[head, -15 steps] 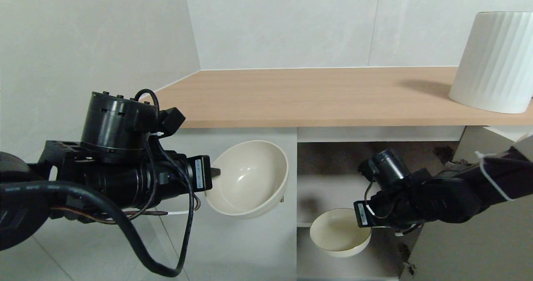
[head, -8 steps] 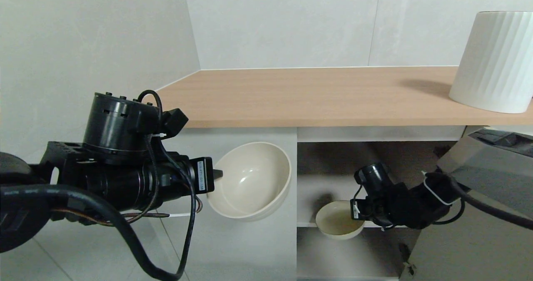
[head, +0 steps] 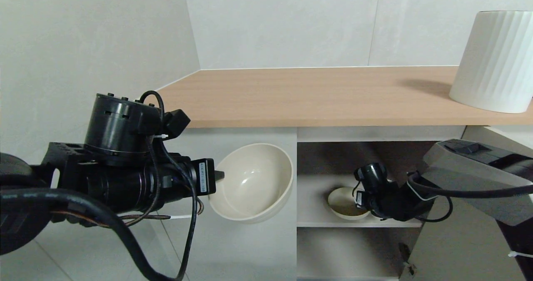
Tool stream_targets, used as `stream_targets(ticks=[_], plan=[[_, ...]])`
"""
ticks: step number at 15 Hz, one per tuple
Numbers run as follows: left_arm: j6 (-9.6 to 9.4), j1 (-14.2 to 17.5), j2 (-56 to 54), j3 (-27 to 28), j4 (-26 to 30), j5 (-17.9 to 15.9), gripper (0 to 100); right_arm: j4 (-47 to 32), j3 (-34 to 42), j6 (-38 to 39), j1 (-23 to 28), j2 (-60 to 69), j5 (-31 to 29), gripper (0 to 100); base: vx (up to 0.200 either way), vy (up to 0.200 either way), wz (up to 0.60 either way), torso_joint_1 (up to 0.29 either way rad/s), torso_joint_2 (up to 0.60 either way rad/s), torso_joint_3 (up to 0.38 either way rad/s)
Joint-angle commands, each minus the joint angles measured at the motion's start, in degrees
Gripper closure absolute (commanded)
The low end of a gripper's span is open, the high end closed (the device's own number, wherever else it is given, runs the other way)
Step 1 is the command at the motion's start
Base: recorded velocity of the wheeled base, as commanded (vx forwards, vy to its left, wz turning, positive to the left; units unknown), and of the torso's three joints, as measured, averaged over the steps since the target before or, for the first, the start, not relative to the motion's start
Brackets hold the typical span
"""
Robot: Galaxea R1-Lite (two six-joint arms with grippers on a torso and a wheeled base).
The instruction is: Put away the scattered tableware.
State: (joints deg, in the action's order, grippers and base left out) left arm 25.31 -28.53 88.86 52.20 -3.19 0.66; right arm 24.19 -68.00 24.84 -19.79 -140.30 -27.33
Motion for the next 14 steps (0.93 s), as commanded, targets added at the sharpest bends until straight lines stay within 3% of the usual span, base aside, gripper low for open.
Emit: stream_targets(ticks=[1, 6, 7, 11, 14], plan=[[0.00, -0.04, 0.09, 0.01, -0.06, 0.04, 100, -0.02, -1.52, 0.38, 0.45, -1.55, -0.09, 100, 0.000, 0.000, 0.00, 0.000, 0.00, 0.000], [0.00, -0.04, 0.09, -0.08, -0.06, 0.04, 100, -0.02, -1.87, 0.73, 0.54, -1.47, -0.09, 100, 0.000, 0.000, 0.00, 0.000, 0.00, 0.000], [0.00, -0.04, 0.09, -0.08, -0.06, 0.04, 100, -0.02, -1.70, 0.73, 0.45, -1.20, -0.09, 0, 0.000, 0.000, 0.00, 0.000, 0.00, 0.000], [0.00, -0.04, 0.53, -0.08, -0.15, 0.13, 100, -0.02, -1.08, 0.91, 0.45, 0.56, -0.09, 0, 0.000, 0.000, 0.00, 0.000, 0.00, 0.000], [0.00, -0.21, 1.76, -0.17, -0.15, 0.22, 100, -0.37, 5.25, 0.91, -2.36, 9.61, 2.19, 0, 0.000, 0.000, 0.00, 0.000, 0.00, 0.000]])
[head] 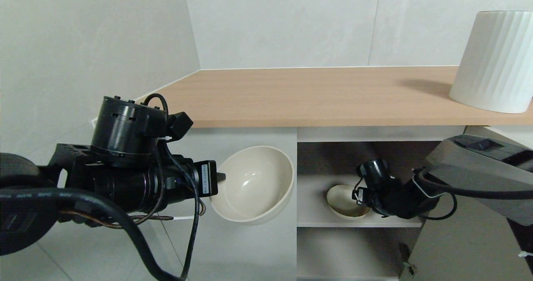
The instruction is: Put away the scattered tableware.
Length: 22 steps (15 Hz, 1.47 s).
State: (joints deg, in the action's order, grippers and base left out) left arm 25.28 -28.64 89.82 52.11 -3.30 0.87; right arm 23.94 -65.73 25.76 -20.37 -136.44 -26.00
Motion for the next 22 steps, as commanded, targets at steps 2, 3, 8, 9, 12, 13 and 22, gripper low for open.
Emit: stream_targets(ticks=[2, 3, 8, 9, 12, 13, 22], plan=[[-0.41, -1.77, 3.17, -0.44, 0.05, 0.45, 100, -1.53, 8.43, -0.18, -5.29, 16.47, 6.40, 0, 0.000, 0.000, 0.00, 0.000, 0.00, 0.000], [-1.64, -2.04, 3.87, -1.05, 0.05, 0.89, 100, -3.20, 9.92, -0.27, -6.52, 20.42, 8.42, 0, 0.000, 0.000, 0.00, 0.000, 0.00, 0.000], [-8.94, -5.20, 5.98, -4.74, 0.14, 3.53, 100, -17.70, 10.80, -0.18, -12.94, 38.61, 17.48, 0, 0.000, 0.000, 0.00, 0.000, 0.00, 0.000], [-10.43, -6.08, 6.86, -5.18, 0.14, 4.85, 100, -18.93, 11.68, -0.27, -14.79, 41.43, 18.36, 0, 0.000, 0.000, 0.00, 0.000, 0.00, 0.000], [-11.40, -9.51, 8.53, -5.36, -0.30, 7.13, 100, -21.57, 12.82, -0.45, -20.50, 44.77, 21.17, 0, 0.000, 0.000, 0.00, 0.000, 0.00, 0.000], [-11.40, -9.95, 8.97, -5.27, -0.30, 7.22, 100, -22.01, 12.91, -0.45, -21.47, 44.86, 21.43, 0, 0.000, 0.000, 0.00, 0.000, 0.00, 0.000], [-10.78, -13.73, 10.55, -4.92, -4.96, 9.15, 100, -22.27, 14.23, -0.45, -26.21, 37.21, 22.93, 0, 0.000, 0.000, 0.00, 0.000, 0.00, 0.000]])
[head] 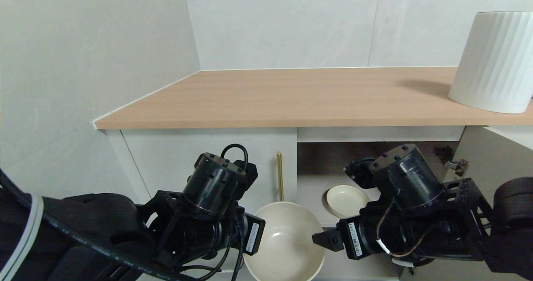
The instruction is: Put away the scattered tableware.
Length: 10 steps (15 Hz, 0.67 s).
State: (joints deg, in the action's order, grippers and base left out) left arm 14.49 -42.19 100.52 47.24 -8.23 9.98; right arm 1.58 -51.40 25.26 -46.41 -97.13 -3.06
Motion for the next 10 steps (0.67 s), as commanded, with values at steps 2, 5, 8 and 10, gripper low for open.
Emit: stream_targets(ticks=[2, 5, 8, 10], plan=[[0.01, -0.26, -0.15, -0.04, -0.03, 0.04, 100, 0.17, -0.37, 0.05, -0.17, -2.71, -0.10, 0, 0.000, 0.000, 0.00, 0.000, 0.00, 0.000], [0.01, -0.44, 0.02, -0.04, -0.03, 0.04, 100, 0.17, -0.37, 0.05, -0.44, -3.32, -0.02, 100, 0.000, 0.000, 0.00, 0.000, 0.00, 0.000], [0.01, -0.44, -0.15, -0.13, -0.03, 0.04, 100, 0.17, -0.46, 0.14, -1.32, -4.29, 0.16, 100, 0.000, 0.000, 0.00, 0.000, 0.00, 0.000], [0.01, -0.44, -0.15, -0.13, -0.03, 0.04, 100, 0.17, -0.46, 0.14, -1.32, -4.38, 0.16, 100, 0.000, 0.000, 0.00, 0.000, 0.00, 0.000]])
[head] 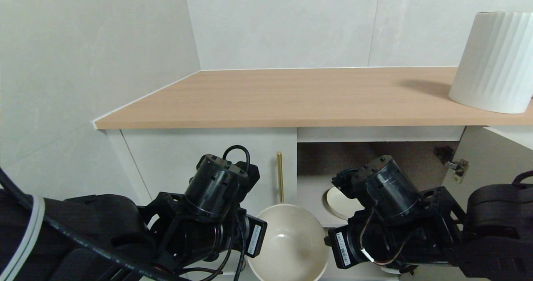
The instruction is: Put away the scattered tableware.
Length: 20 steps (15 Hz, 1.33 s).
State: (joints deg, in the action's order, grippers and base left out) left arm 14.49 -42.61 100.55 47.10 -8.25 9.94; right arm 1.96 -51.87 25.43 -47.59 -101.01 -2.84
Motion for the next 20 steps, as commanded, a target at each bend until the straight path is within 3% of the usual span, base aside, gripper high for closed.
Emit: stream_targets(ticks=[1, 11, 12, 20], plan=[[0.01, -0.02, -0.18, 0.00, -0.01, 0.08, 100, -0.12, 0.02, -0.03, -0.13, -0.50, -0.06, 100, 0.000, 0.000, 0.00, 0.000, 0.00, 0.000], [0.01, -0.02, 0.09, 0.00, -0.01, 0.08, 100, 1.29, -0.60, 0.41, -0.13, -1.03, -0.24, 100, 0.000, 0.000, 0.00, 0.000, 0.00, 0.000], [0.01, -0.02, 0.17, 0.00, -0.01, 0.08, 100, 1.29, -0.51, 0.32, -0.13, -0.85, -0.32, 0, 0.000, 0.000, 0.00, 0.000, 0.00, 0.000], [0.01, -0.11, -0.18, 0.00, -0.01, 0.08, 100, 1.73, -0.69, 0.50, -0.13, -1.65, -0.32, 0, 0.000, 0.000, 0.00, 0.000, 0.00, 0.000]])
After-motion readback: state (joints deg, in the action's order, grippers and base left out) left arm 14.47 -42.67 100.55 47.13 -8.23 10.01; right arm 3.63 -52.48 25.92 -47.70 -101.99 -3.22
